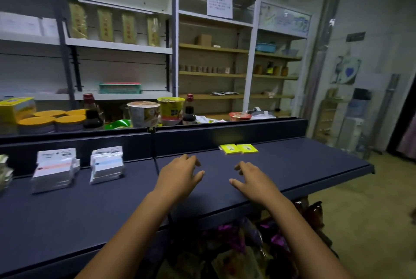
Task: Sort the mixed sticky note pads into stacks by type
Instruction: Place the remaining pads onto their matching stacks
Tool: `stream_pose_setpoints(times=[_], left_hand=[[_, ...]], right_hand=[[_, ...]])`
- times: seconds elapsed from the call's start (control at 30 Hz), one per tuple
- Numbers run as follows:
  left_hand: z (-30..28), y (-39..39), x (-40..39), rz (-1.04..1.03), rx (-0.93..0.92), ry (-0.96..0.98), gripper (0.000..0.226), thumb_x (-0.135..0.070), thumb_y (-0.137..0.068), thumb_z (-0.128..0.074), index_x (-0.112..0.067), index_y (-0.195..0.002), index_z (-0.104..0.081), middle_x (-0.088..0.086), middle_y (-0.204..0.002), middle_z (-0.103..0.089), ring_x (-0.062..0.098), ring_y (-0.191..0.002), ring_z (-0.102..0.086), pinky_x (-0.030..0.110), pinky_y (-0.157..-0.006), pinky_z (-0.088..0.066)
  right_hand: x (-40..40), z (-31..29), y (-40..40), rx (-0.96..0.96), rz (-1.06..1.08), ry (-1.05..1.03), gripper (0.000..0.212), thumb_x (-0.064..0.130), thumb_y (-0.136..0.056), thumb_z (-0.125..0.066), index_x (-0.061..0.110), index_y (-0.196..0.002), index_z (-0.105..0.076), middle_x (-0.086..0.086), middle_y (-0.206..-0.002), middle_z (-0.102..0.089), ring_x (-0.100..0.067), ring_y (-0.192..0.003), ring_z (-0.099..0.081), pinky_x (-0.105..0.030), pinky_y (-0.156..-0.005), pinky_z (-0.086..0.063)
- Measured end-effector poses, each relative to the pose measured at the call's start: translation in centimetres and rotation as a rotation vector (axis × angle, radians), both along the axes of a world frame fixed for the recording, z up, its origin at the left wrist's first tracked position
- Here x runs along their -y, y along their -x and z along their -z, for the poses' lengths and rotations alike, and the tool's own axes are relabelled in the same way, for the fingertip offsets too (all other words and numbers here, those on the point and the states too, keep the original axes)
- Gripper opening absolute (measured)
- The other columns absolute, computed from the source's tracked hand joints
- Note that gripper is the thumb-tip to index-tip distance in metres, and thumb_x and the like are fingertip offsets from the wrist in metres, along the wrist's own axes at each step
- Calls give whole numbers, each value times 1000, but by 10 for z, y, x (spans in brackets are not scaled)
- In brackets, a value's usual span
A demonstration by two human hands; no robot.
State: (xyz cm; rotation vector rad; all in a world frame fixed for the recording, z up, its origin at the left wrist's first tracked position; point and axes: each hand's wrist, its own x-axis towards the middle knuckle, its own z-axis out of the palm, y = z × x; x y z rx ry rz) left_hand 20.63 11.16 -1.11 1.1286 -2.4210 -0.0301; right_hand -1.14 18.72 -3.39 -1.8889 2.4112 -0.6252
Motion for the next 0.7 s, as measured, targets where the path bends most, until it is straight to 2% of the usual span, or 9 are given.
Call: stream_pose_setpoints(times=[0.27, 0.43, 0.57, 0.7], left_hand=[[5, 65, 62, 44, -54, -24, 36, -48, -97, -50, -27, -126, -54, -6, -123, -57, 15, -112, -55, 33, -86, -51], [9, 100, 88, 52, -50, -30, 36, -48, -96, -52, -27, -125, -55, -6, -121, -57, 15, -112, -56, 34, -85, -52], [11, 131, 104, 49, -51, -34, 36, -48, -95, -51, -27, -124, -55, -5, -120, -58, 16, -112, -56, 36, -86, -52], [17, 163, 122, -1, -55, -47, 34, -47, -95, -52, -27, -122, -56, -6, -118, -58, 16, -109, -57, 33, -83, -51]], right_hand=[[51, -1, 64, -1, 57, 29, 48, 48, -95, -57, 21, -134, -47, 2, -138, -49, -17, -126, -49, -40, -99, -48], [71, 2, 99, -16, 66, 57, 43, 47, -94, -57, 23, -128, -48, 2, -132, -51, -17, -123, -50, -38, -94, -49], [88, 5, 134, -9, 43, 58, 41, 45, -95, -58, 21, -126, -49, 1, -129, -51, -17, -123, -50, -36, -96, -47], [112, 10, 167, 6, -6, 57, 43, 45, -95, -58, 21, -129, -49, 2, -130, -50, -17, -124, -49, -38, -99, -47]])
